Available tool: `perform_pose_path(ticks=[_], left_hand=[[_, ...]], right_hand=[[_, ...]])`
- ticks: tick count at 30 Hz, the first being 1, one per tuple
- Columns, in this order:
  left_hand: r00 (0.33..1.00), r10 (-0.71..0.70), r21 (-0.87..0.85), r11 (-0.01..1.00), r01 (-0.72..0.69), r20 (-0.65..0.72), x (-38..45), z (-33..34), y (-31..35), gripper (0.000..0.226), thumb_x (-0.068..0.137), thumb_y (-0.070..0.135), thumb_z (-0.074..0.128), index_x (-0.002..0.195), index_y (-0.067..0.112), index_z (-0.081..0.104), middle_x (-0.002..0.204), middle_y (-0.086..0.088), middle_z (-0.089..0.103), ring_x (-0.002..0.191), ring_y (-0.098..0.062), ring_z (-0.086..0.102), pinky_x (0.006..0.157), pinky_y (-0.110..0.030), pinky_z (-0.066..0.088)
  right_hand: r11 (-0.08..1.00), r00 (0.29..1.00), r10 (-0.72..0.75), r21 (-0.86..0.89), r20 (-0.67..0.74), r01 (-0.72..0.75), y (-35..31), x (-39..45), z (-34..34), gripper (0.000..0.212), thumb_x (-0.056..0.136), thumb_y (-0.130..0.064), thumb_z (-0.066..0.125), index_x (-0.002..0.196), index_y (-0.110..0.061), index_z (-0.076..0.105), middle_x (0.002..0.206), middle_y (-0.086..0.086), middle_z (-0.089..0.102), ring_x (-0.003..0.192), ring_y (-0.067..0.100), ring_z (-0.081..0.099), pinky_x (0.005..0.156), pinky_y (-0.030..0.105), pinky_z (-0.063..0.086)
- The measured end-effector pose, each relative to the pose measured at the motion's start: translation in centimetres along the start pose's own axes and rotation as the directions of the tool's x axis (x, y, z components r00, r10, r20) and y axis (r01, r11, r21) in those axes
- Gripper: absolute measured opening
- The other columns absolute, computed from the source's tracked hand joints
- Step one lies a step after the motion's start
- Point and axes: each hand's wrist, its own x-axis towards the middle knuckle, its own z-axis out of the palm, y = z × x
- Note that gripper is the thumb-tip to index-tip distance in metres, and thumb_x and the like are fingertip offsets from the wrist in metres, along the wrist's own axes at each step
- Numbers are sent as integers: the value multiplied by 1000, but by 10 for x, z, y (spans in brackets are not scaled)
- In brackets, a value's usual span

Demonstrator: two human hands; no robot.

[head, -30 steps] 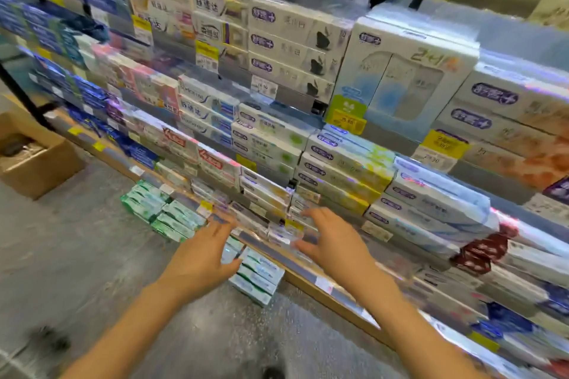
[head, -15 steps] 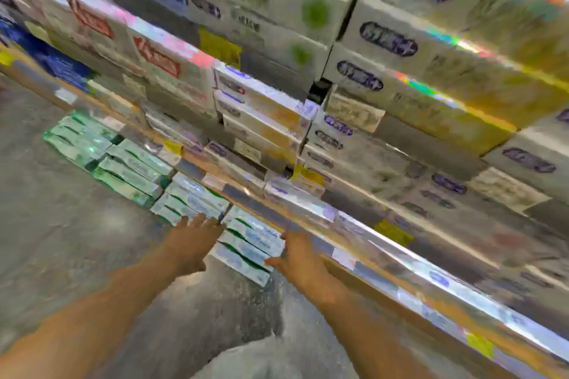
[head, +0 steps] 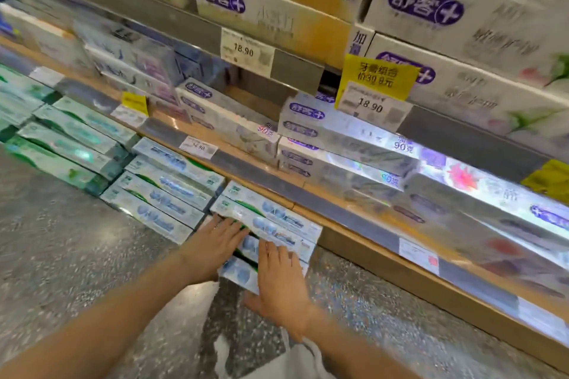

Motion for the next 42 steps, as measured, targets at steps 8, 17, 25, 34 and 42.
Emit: perform_pose_path(ticks=[8,17,25,34,42], left_hand=[[945,-13,-37,999,1,-327,5,38,6,76,41,31,81,106,7,49,89,-10,59,87,-26,42,84,-35,32],[966,-58,-119,993,29,-251,-48,-50,7,82,45,43,74,114,9,47,101,-6,61,93,-23,56,90,-33,32],[839,-293,-129,956,263,-458,-191,-350,-62,76,56,55,62,114,10,46,100,-9,53,86,-28,53,76,-42,39],[454,-641,-278,720,636,-619,-439,-673,-101,82,56,64,48,117,9,42,105,-6,43,92,-27,43,73,-39,28],[-107,-765,-444,248,861,-635,-651,-783,-44,82,58,62,54,119,10,39,103,-12,51,88,-27,38,66,-39,37]], right_hand=[[991,979,125,-28,-161,-132,-8,14,39,104,15,-59,84,94,2,54,77,13,57,76,27,36,71,43,28],[994,969,105,-2,-225,-108,-5,-38,-55,93,18,-51,85,95,-5,61,77,9,61,65,27,60,62,41,53],[989,902,-133,-110,-410,96,-54,-135,-377,107,30,-65,82,113,-9,45,92,5,65,83,26,58,81,43,50],[947,481,-248,-107,-841,302,-180,-281,-716,119,39,-49,89,137,-8,34,143,15,29,133,38,24,106,66,14],[563,329,-266,131,-906,816,-344,-384,-839,106,64,-25,84,145,-5,19,147,31,25,135,39,23,108,53,26]])
